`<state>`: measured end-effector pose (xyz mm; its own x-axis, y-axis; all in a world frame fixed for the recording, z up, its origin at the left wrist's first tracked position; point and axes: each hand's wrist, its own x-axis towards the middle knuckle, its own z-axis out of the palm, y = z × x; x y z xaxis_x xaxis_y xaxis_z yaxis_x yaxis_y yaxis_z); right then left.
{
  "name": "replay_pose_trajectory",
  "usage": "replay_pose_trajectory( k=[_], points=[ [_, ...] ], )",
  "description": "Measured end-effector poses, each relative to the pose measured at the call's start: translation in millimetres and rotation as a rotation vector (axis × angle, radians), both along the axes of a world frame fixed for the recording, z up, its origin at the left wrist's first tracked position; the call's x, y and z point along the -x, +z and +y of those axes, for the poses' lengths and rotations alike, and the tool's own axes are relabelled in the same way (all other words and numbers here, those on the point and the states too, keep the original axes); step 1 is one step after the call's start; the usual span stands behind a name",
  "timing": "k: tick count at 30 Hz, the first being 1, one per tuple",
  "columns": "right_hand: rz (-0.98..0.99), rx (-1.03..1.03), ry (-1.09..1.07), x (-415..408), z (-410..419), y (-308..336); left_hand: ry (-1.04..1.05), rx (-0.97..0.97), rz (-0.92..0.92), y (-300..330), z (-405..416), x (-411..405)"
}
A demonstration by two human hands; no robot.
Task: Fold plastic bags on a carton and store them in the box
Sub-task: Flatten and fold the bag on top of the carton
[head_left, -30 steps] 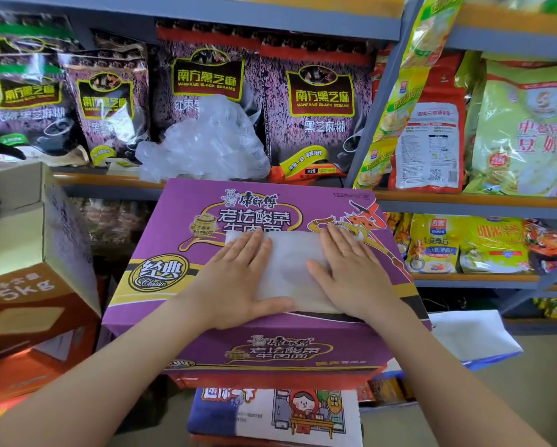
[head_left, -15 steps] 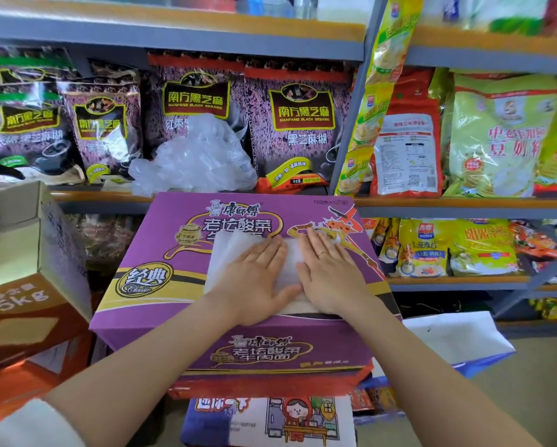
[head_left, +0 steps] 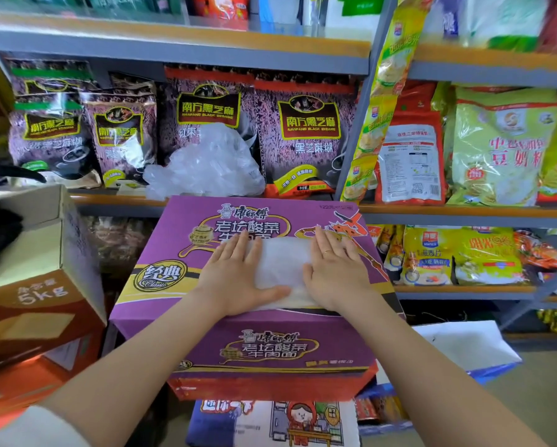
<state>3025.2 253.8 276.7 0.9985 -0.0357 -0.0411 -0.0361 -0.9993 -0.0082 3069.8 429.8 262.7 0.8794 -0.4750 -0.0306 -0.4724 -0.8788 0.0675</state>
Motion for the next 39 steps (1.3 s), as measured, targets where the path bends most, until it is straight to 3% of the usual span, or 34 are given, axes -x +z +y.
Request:
replay_pose_trajectory(
  k=[3,6,10,12,19,24,26,28,31,33,36,39],
  points=[
    [-0.01,-0.053,0.204,2.7,4.0,-5.9,-0.062,0.004,-0.052,1.4,-2.0,0.3],
    [0.084,-0.118,0.145,0.8,-8.1,-5.7,-0.199,-0.022,-0.057,2.6,4.3,2.1],
    [0.107,-0.079,0.057,-3.3,-33.9,-1.1,-0.233,-0.017,0.023,9.5,17.6,0.7],
    [0.101,-0.075,0.053,-2.9,-37.1,1.2,-0.254,-0.03,-0.022,14.2,17.5,7.1],
    [-0.174,0.01,0.032,25.6,-27.6,17.0,-0.378,0.026,-0.162,-1.8,2.1,68.6],
    [-0.166,-0.216,0.083,50.5,-32.2,10.6,-0.375,0.248,-0.319,-30.5,6.7,83.8],
    [-0.179,-0.397,0.161,53.8,-38.1,11.4,-0.361,0.344,-0.286,-27.9,12.2,79.4],
    [-0.136,-0.612,0.277,56.0,-42.7,15.7,-0.344,0.459,-0.132,-23.4,18.8,72.9],
    [0.107,-0.913,0.33,63.9,-43.0,23.7,-0.206,0.7,0.166,-6.6,28.7,70.5],
    [0.182,-0.954,0.303,62.6,-37.2,24.9,-0.145,0.829,0.32,8.7,30.8,71.6],
    [0.051,-0.973,0.216,48.8,-21.2,19.1,-0.055,0.93,0.457,21.3,33.9,67.5],
    [-0.031,-0.915,0.096,34.8,-9.6,12.9,-0.002,0.939,0.399,22.5,35.5,59.0]
  ],
)
